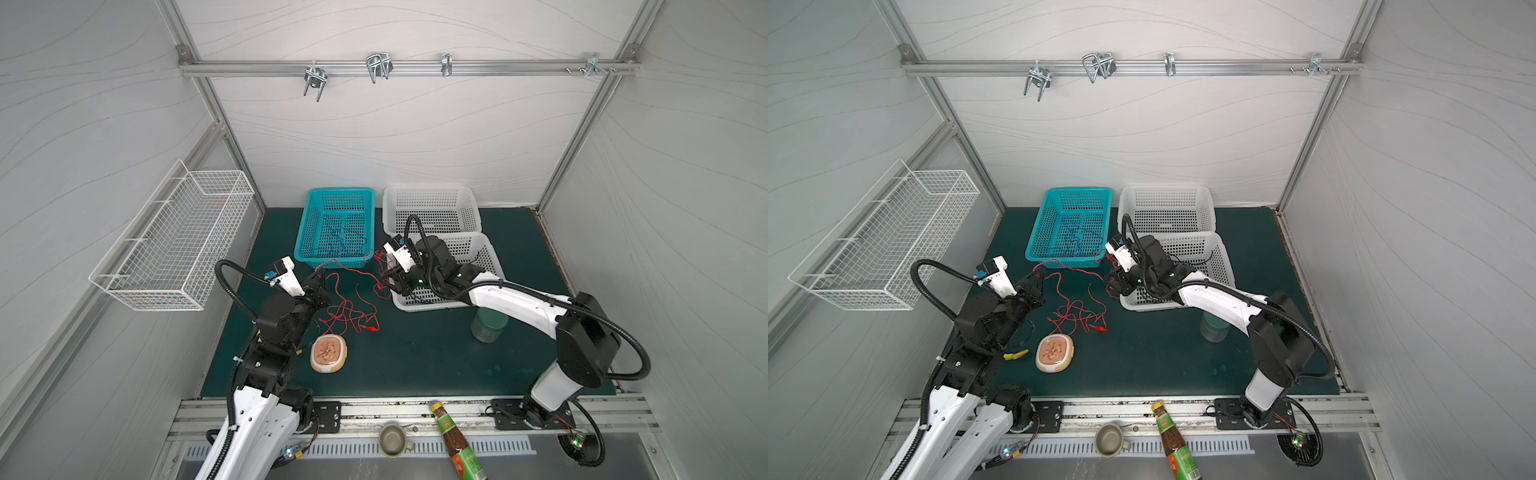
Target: Untangle the cables
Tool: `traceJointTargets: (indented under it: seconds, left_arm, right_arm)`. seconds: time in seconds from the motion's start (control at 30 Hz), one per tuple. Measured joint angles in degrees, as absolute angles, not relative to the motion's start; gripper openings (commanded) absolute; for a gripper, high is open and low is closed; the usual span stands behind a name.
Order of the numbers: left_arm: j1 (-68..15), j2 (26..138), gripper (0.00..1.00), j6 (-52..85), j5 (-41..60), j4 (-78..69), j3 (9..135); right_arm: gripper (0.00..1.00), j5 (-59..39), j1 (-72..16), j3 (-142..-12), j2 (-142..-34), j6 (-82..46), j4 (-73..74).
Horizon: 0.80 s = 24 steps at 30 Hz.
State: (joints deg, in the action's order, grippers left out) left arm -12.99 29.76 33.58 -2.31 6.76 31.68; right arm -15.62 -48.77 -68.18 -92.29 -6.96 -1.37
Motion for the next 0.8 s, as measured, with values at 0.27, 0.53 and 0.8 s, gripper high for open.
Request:
traceJointTargets:
  seconds: [0.27,0.53,0.8]
  left_arm:
    - [-13.0,31.1,0.00,32.8,0.1,7.0,31.7]
    - [-13.0,31.2,0.00,32.0,3.5,6.5,31.7]
    - [-13.0,30.1,0.00,31.7,4.9,4.6,31.7]
  right_arm:
    - [0.56,-13.4,-49.6,-66.8,-86.0,-1.4,-1.3]
    - [0.67,-4.7,-49.6,-67.9,-87.0,-0.6,-3.4]
    - [0.26,-5.1,-49.3,-68.1,-88.4,-1.1,-3.4]
